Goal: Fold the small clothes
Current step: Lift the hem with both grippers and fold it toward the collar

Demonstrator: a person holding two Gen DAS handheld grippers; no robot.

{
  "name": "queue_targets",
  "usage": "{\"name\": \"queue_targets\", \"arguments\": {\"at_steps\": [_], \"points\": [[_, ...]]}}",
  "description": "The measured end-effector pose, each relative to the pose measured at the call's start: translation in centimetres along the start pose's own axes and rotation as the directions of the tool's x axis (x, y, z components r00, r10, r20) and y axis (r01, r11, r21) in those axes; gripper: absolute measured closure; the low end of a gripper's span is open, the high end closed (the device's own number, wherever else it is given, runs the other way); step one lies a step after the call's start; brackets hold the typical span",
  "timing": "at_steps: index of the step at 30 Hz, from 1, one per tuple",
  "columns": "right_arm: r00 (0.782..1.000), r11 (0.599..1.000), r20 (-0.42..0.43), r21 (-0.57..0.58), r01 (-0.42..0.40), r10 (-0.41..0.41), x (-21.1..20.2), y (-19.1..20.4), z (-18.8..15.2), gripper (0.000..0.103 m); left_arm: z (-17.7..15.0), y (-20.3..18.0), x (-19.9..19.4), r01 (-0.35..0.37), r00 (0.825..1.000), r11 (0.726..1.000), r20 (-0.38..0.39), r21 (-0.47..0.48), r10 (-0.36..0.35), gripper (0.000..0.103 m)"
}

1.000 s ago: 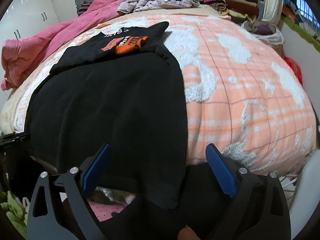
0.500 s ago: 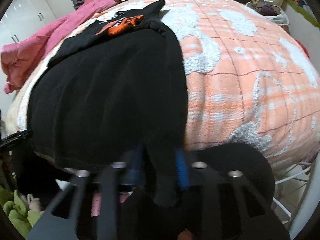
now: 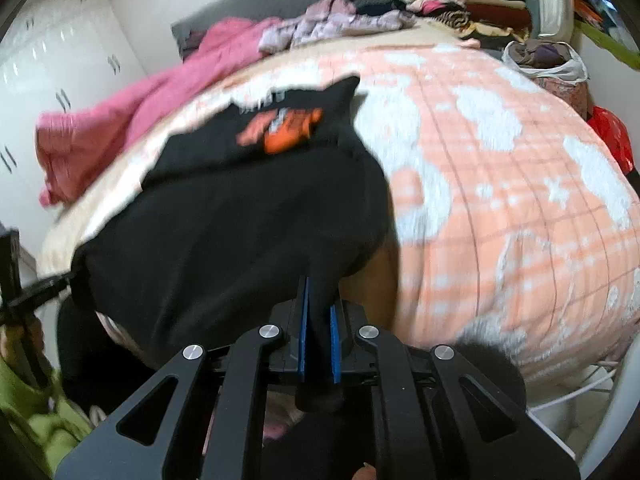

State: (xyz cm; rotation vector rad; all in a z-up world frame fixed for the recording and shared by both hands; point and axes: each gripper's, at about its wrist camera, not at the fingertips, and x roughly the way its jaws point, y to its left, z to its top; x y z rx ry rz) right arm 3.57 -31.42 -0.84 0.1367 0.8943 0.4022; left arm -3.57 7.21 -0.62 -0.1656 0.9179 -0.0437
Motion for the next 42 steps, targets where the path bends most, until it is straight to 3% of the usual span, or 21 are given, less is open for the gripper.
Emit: {"name": "queue_targets", "arguments": {"at_steps": [9,18,27,42], "points": [[0.989,0.998,0.141,0.035,-0.043,0.037,-1.3,0.1,6.2,0.096,5.0,0.7,-0.6,0.029,0.994,0.997,0.104,-0.066,-0.022,0.100],[0.978,0.999,0.207,0.024,-0.040,0.034,0.5,0.4,12.0,0.096,10.3,2.0,1.2,0.019,0.990,0.992,0.144,-0.125,-0.001,0.100],[0.973,0.998,0.230,0.056,-0.037,0.023,3.2,-0.1,16.5,0.096,14.4,2.5,3.7,0.004,0.989,0.988,0.144,-0.153,0.018,0.100],[0.983,0.996,0.182,0.086,0.010,-0.025,8.0,-1.4,19.2,0.096,17.9,3.2,7.9,-0.051,0.992,0.986,0.110,-0.158,0.069,0.100]]}}
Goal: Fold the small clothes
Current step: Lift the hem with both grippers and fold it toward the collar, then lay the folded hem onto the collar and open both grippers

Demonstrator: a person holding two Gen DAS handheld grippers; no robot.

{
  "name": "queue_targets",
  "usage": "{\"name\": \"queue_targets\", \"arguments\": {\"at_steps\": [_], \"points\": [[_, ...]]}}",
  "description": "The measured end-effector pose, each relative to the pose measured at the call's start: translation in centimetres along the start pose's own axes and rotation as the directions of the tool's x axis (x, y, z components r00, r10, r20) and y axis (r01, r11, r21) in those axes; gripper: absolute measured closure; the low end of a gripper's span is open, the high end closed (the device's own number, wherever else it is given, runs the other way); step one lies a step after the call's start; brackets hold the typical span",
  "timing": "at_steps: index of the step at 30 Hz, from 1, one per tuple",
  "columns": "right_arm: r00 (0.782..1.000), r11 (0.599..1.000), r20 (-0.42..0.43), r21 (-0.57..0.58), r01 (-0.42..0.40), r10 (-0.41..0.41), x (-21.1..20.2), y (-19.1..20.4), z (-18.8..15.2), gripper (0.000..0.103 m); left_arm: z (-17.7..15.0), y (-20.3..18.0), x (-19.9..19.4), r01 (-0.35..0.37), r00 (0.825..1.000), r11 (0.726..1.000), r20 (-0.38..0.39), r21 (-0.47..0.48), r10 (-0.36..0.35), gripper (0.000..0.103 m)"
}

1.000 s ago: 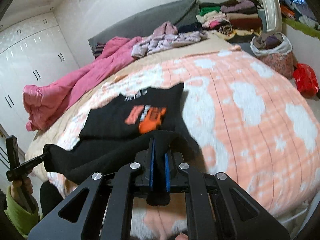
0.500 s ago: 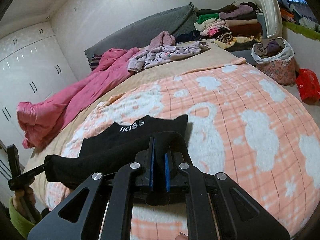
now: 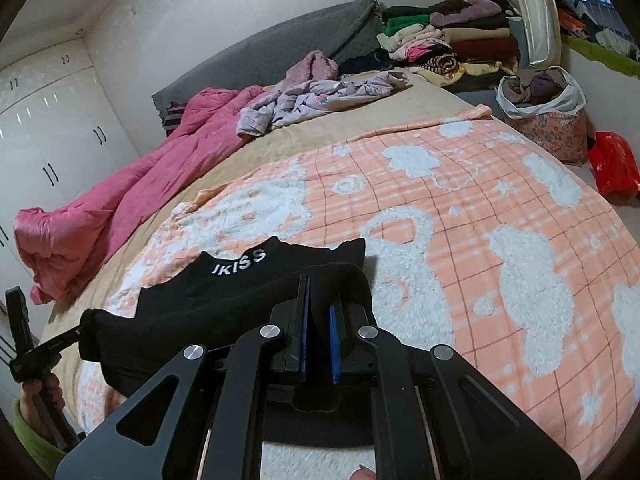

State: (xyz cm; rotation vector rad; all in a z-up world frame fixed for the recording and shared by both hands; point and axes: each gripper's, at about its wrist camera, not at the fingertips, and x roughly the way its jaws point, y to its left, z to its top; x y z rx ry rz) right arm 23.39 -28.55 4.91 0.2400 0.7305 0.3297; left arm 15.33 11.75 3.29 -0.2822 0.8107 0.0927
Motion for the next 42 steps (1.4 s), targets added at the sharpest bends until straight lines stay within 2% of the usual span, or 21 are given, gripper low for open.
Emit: {"name": "queue_targets", "arguments": {"at_steps": [11,14,15,16,18,22,26,29,32,34,35,36,37,42], "points": [[0.995,0.997,-0.058,-0.019,0.078,-0.079,4.3,-0.6,-0.6,0.096,0.3,0.6,4.5,-0.054,0.998,0.998,-0.044,-0.023,0.053,0.097],[0.991,0.995,-0.083,-0.025,0.100,-0.102,5.7,-1.0,-1.1,0.093,0.3,1.1,5.0,-0.074,0.997,0.996,-0.030,-0.042,0.073,0.088],[0.990,0.994,-0.086,-0.027,0.109,-0.111,6.0,-1.0,-1.2,0.085,0.3,1.4,4.8,-0.084,0.996,0.995,-0.024,-0.054,0.082,0.083],[0.989,0.993,-0.085,-0.029,0.116,-0.118,6.1,-1.1,-1.3,0.064,0.4,1.6,4.6,-0.081,0.997,0.995,-0.019,-0.060,0.080,0.076],[0.987,0.989,-0.062,-0.030,0.145,-0.146,5.7,-1.1,-1.6,0.031,0.4,2.1,3.2,-0.088,0.995,0.993,0.031,-0.076,0.091,0.064],[0.983,0.982,0.027,-0.058,0.181,-0.180,3.2,-0.9,-2.2,0.031,0.1,1.9,0.1,-0.112,0.987,0.993,0.111,-0.045,0.117,0.063],[0.985,0.974,0.064,-0.147,0.171,-0.163,1.3,0.9,-3.3,0.031,-1.1,0.1,-1.6,-0.121,0.984,0.992,0.136,0.027,0.116,0.063],[0.992,0.962,0.054,-0.241,0.127,-0.118,0.4,3.1,-4.8,0.032,-2.6,-1.6,-2.1,-0.092,0.989,0.993,0.122,0.077,0.082,0.063],[0.997,0.947,-0.004,-0.315,0.067,-0.072,0.6,5.0,-6.3,0.052,-4.1,-3.4,-1.8,-0.067,0.994,0.988,0.094,0.140,0.054,0.063],[0.998,0.942,-0.045,-0.334,0.030,-0.047,1.0,5.9,-7.1,0.073,-5.2,-4.4,-1.3,-0.047,0.997,0.983,0.063,0.179,0.036,0.064],[0.996,0.940,-0.079,-0.341,0.001,-0.030,1.5,6.3,-7.7,0.078,-5.8,-4.9,-0.8,-0.042,0.998,0.979,0.045,0.198,0.033,0.066],[0.995,0.938,-0.097,-0.347,-0.006,-0.029,1.8,6.6,-8.2,0.082,-6.3,-5.2,-0.3,-0.040,0.999,0.977,0.030,0.209,0.035,0.074],[0.993,0.934,-0.115,-0.358,-0.012,-0.032,2.1,6.8,-8.8,0.083,-6.7,-5.4,0.2,-0.040,0.999,0.975,0.013,0.218,0.038,0.077],[0.980,0.916,-0.176,-0.401,0.013,-0.091,4.5,7.5,-10.6,0.085,-7.8,-5.6,2.7,-0.090,0.995,0.963,-0.018,0.254,0.097,0.077]]}}
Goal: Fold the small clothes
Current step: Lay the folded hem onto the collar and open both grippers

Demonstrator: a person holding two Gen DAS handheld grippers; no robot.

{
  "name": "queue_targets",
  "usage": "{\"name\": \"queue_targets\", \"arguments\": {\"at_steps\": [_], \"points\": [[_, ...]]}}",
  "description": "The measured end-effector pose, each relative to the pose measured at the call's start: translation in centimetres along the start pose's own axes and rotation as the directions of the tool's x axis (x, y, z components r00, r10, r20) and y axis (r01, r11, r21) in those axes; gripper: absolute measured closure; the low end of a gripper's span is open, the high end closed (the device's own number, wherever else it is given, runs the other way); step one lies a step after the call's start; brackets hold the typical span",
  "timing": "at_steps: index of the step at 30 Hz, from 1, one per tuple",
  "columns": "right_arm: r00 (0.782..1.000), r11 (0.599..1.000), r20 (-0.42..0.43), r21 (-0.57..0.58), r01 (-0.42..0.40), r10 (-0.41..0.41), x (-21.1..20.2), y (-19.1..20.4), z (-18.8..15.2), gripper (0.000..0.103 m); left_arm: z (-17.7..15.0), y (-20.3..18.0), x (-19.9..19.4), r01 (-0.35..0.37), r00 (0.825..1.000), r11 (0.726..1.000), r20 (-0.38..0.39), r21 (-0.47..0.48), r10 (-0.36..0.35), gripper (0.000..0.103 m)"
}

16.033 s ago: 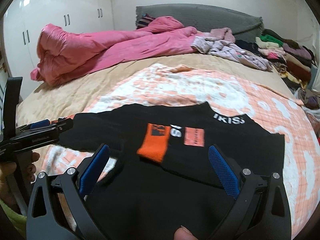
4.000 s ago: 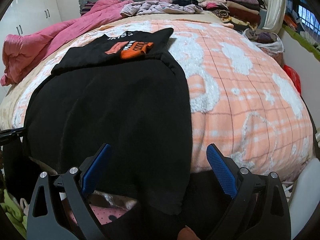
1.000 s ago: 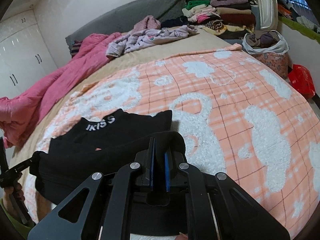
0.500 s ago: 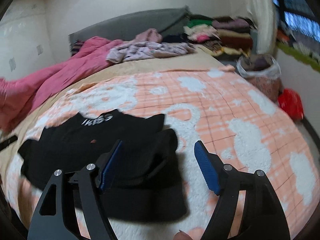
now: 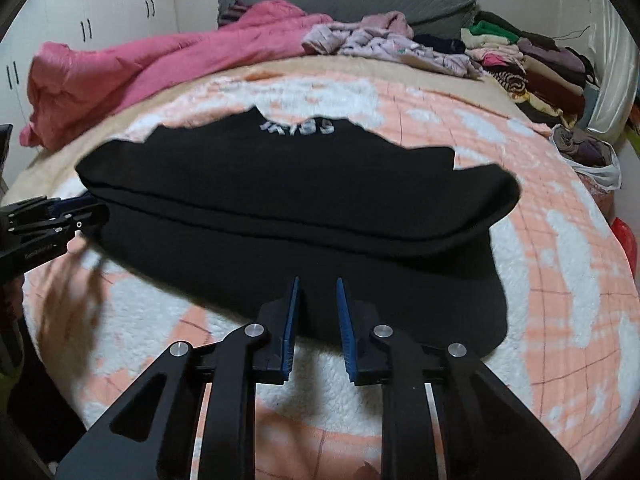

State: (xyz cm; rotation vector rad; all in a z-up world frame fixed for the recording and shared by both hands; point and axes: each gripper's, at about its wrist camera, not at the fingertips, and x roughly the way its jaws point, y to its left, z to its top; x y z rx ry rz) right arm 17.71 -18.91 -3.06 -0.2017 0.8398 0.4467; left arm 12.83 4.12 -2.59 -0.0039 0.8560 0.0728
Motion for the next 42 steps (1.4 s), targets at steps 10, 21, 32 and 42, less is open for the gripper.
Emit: {"name": "queue_targets", "arguments": {"at_steps": [10,21,32,42], "points": [[0.999,0.999,0.015,-0.012,0.030,-0.030,2.5,-0.5,2.7,0.087,2.5,0.0,1.7,-0.035,0.998,0.999,0.048,0.001,0.035,0.076],[1.000,0.999,0.009,0.053,0.009,-0.010,6.3,-2.4,6.9,0.087,6.8,2.5,5.2,-0.050,0.999,0.997,0.013,-0.065,0.051,0.072],[0.999,0.986,0.036,0.161,0.035,-0.041,8.5,-6.1,10.0,0.086,9.7,5.1,7.4,-0.073,0.997,0.983,0.017,-0.169,0.077,0.072],[0.988,0.972,0.081,0.206,0.114,-0.133,5.7,-10.3,8.8,0.064,9.6,8.3,6.8,-0.085,0.995,0.956,0.029,-0.282,0.097,0.055]]}}
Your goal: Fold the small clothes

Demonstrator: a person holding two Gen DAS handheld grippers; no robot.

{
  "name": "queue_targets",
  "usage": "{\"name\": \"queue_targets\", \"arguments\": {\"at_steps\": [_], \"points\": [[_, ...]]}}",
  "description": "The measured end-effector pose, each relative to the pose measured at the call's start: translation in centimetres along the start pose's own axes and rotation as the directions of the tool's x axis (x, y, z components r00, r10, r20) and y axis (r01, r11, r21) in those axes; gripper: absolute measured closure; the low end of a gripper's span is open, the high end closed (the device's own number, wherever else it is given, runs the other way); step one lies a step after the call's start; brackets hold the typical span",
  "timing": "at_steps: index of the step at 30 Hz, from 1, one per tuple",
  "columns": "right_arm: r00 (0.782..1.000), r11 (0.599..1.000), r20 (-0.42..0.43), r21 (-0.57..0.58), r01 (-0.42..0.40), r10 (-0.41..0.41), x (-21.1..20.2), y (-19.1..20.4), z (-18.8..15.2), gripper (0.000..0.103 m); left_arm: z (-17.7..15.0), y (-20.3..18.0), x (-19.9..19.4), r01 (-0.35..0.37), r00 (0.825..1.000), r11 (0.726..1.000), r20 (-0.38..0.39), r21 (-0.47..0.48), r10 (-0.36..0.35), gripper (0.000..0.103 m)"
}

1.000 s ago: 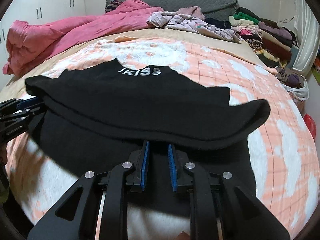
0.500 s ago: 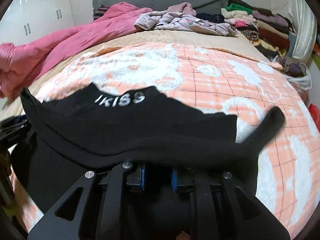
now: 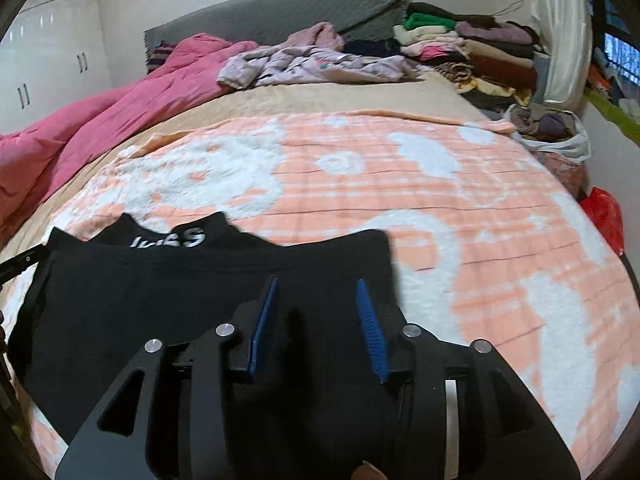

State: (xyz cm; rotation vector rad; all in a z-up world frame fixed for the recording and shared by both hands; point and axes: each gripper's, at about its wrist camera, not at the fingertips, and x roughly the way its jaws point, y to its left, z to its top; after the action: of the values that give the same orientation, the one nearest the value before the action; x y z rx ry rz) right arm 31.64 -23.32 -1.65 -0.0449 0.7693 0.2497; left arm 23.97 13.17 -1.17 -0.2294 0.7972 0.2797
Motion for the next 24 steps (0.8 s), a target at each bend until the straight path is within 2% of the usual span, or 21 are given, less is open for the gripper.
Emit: {"name": "queue_targets", "arguments": {"at_steps": [2,3,4,7,12,14,15,16,18,19,24], "points": [[1.000,1.000,-0.005,0.012,0.021,-0.021,0.1,-1.0,0.1,0.057,0.1,0.6,1.0,-0.010,1.000,1.000,-0.027,-0.017,0.009,0.055],[1.000,1.000,-0.020,0.018,0.010,-0.010,0.3,-1.4,0.0,0.051,0.1,0.8,1.4,-0.004,0.999,1.000,-0.037,-0.023,0.003,0.055],[0.999,1.000,-0.031,0.018,0.011,-0.011,0.6,-1.6,-0.1,0.049,0.0,0.9,1.6,0.001,0.999,1.000,-0.042,-0.027,-0.002,0.053],[0.998,0.999,-0.051,0.033,0.025,-0.023,1.4,-2.2,-0.4,0.048,-0.1,1.3,2.2,0.007,0.998,0.999,-0.056,-0.041,-0.009,0.046],[0.997,0.996,-0.078,0.088,-0.021,0.027,2.5,-3.3,-0.7,0.046,-0.4,1.0,2.4,0.020,0.999,0.999,-0.050,-0.030,-0.021,0.048],[0.994,0.991,-0.088,0.122,-0.059,0.070,2.7,-3.7,-0.9,0.055,-0.5,0.7,2.4,0.036,0.998,0.999,-0.049,-0.019,-0.037,0.066],[0.991,0.987,-0.088,0.134,-0.084,0.096,2.7,-3.8,-0.9,0.067,-0.5,0.4,2.3,0.046,0.998,0.999,-0.043,-0.013,-0.046,0.079],[0.988,0.983,-0.086,0.146,-0.112,0.125,2.6,-3.7,-0.9,0.077,-0.5,0.1,2.1,0.047,0.998,0.999,-0.034,-0.001,-0.047,0.087],[0.989,0.985,-0.074,0.131,-0.114,0.125,2.2,-3.4,-0.7,0.089,-0.5,-0.6,1.5,0.018,1.000,0.999,-0.004,0.036,-0.018,0.099],[0.993,0.991,-0.064,0.095,-0.095,0.101,1.7,-2.9,-0.6,0.094,-0.5,-0.7,1.1,0.024,1.000,0.999,0.009,0.037,-0.024,0.099],[0.994,0.989,0.009,0.105,-0.106,0.106,-0.1,-3.2,0.0,0.095,0.9,-0.6,-1.5,0.055,0.994,0.998,0.098,0.017,-0.057,0.099]]}}
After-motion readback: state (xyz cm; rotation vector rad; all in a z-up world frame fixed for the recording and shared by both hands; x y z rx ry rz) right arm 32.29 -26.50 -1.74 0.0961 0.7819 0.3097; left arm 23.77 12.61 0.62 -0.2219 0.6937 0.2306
